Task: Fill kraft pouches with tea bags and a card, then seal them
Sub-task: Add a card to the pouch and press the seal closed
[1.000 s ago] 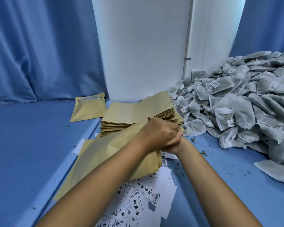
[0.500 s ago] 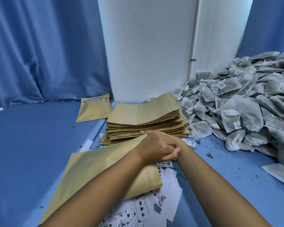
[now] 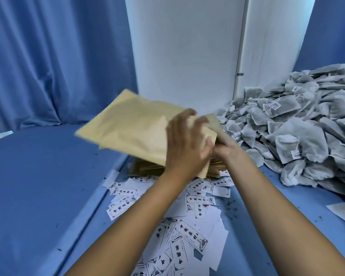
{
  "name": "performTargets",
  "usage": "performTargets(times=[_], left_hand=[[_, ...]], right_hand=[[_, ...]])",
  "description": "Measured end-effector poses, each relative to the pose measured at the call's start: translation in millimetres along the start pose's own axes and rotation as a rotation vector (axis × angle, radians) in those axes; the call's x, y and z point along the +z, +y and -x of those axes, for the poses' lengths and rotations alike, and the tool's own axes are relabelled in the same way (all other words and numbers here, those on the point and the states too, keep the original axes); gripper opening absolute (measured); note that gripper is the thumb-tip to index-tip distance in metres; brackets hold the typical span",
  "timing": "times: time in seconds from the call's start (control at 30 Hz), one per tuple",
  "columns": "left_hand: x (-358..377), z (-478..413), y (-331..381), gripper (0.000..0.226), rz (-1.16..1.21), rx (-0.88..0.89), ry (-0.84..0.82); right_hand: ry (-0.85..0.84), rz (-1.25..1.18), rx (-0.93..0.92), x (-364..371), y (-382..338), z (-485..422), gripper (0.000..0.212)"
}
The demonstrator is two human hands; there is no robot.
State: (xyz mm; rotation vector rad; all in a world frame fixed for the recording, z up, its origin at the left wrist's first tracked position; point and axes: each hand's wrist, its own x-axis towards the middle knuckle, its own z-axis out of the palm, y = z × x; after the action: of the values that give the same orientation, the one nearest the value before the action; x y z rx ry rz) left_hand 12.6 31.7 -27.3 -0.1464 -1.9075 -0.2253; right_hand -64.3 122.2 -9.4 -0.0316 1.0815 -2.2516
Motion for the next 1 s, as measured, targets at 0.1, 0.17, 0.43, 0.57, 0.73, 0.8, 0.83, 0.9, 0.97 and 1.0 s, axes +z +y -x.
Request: performTargets(times=[0.1, 0.17, 0.43, 0.57, 0.73, 0.8, 0.83, 0.9, 0.97, 1.0], left_hand=[[1, 20, -24, 0.067, -0.005, -0.674, 0.035], [2, 37, -37, 0.081, 0.322, -1.183, -0.093], [18, 80, -35, 0.033, 1.321, -1.698, -0.227], [24, 94, -34, 0.030, 1.345, -1.689, -0.361], [25, 97, -49, 0.019, 1.182, -1.656, -0.354], [27, 100, -49, 0.015, 1.125, -1.601, -0.371], [27, 101, -47, 0.014, 1.111, -1.579, -0.362], [27, 102, -45, 0.010, 1.092, -1.552, -0.336], [27, 103, -43, 0.006, 1.063, -1.544, -0.332], [26, 103, -42, 0.005, 1.053, -1.536, -0.337]], right_hand=[[0.133, -0.343, 0.026, -27, 1, -24, 0.029], [0.194, -0.442, 0.003, -51, 16, -30, 0.021], [0.285, -0.355, -0.236, -77, 46, -30, 0.007], [0.460, 0.028, -0.384, -91, 52, -28, 0.019], [0.562, 0.310, -0.533, -101, 48, -25, 0.019], [0.536, 0.304, -0.526, -102, 51, -26, 0.014], [0.496, 0.311, -0.496, -102, 52, -26, 0.009], [0.410, 0.331, -0.426, -102, 56, -26, 0.009], [0.416, 0.341, -0.420, -103, 58, -24, 0.014], [0.445, 0.332, -0.439, -104, 59, -23, 0.017]])
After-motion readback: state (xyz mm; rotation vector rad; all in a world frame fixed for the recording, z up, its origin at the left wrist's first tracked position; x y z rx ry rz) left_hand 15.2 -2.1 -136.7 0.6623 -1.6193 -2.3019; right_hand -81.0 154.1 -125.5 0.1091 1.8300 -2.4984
